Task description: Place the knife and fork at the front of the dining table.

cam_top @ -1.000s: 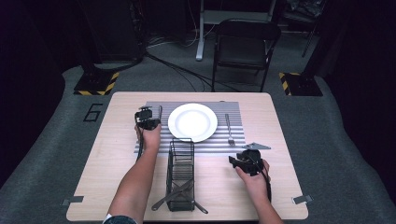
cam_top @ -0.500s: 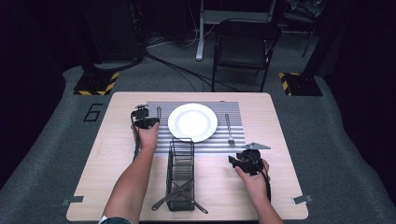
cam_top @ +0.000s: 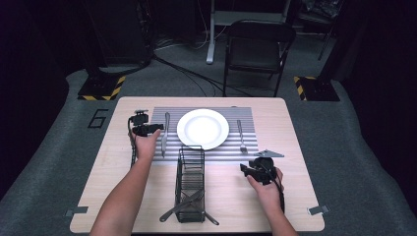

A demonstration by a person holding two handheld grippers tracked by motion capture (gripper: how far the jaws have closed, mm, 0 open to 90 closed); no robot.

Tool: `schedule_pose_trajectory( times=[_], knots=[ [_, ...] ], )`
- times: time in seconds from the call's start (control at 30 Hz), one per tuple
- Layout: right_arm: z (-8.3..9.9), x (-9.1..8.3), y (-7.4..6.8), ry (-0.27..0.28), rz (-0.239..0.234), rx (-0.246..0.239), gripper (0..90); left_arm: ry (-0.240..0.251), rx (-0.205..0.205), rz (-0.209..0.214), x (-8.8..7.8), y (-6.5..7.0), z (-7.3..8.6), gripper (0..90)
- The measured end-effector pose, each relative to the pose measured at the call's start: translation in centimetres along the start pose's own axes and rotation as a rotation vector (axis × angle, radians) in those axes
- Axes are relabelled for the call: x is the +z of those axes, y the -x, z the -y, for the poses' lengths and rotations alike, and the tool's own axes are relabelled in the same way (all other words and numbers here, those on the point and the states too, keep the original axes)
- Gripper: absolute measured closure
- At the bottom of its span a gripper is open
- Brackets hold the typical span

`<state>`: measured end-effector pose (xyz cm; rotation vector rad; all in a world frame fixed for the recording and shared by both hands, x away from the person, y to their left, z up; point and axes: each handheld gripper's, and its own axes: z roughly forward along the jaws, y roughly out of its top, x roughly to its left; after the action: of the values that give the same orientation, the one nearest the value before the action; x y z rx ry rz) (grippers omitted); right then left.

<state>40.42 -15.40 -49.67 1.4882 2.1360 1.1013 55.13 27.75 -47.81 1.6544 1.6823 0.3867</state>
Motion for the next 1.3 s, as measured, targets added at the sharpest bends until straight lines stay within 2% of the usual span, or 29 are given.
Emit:
schedule_pose_trajectory(
  times=[0.03,0.13,0.17,0.27,0.3,0.33,0.57,0.8,0.93,1.13,1.23,1.27,1.3],
  knots=[
    [0.0,0.0,0.0,0.001,0.003,-0.009,55.4,-0.011,0.013,0.003,-0.4,-0.1,0.0,49.5],
    [0.0,-0.1,0.1,0.007,0.005,-0.004,55.3,-0.002,0.018,0.006,-0.8,-0.1,-0.1,48.1],
    [0.0,-0.1,0.1,0.009,0.005,-0.004,55.3,0.013,0.033,0.003,-1.2,0.0,-0.1,47.6],
    [0.1,-0.1,0.2,0.003,0.006,-0.003,55.1,0.014,0.052,0.005,-1.6,0.1,-0.1,47.0],
    [0.1,-0.1,0.2,0.003,0.010,0.001,55.0,0.014,0.064,0.008,-1.8,0.1,-0.1,46.9],
    [0.1,-0.1,0.2,0.006,0.007,-0.003,54.9,0.017,0.056,0.012,-2.1,0.2,-0.1,46.6],
    [0.0,-0.6,0.3,0.019,0.015,-0.003,54.2,0.040,0.110,0.038,-4.1,0.4,0.2,45.7],
    [0.0,-0.7,0.3,0.024,0.015,-0.005,53.5,0.033,0.149,0.066,-5.4,0.4,0.7,45.2],
    [0.0,-0.7,0.4,0.022,0.016,-0.001,53.3,0.034,0.170,0.080,-6.2,0.3,1.4,45.2],
    [0.0,-0.8,0.4,0.022,0.018,-0.006,52.5,0.029,0.177,0.103,-7.1,0.1,2.7,44.4],
    [0.0,-0.8,0.3,0.027,0.016,-0.014,51.6,0.040,0.211,0.094,-7.7,-0.1,3.6,44.4],
    [0.0,-0.8,0.3,0.027,0.016,-0.014,51.6,0.040,0.211,0.094,-7.7,-0.1,3.6,44.3],
    [0.1,-0.7,0.3,0.022,0.019,-0.019,51.2,0.033,0.236,0.085,-8.0,-0.2,4.1,43.9]
  ],
)
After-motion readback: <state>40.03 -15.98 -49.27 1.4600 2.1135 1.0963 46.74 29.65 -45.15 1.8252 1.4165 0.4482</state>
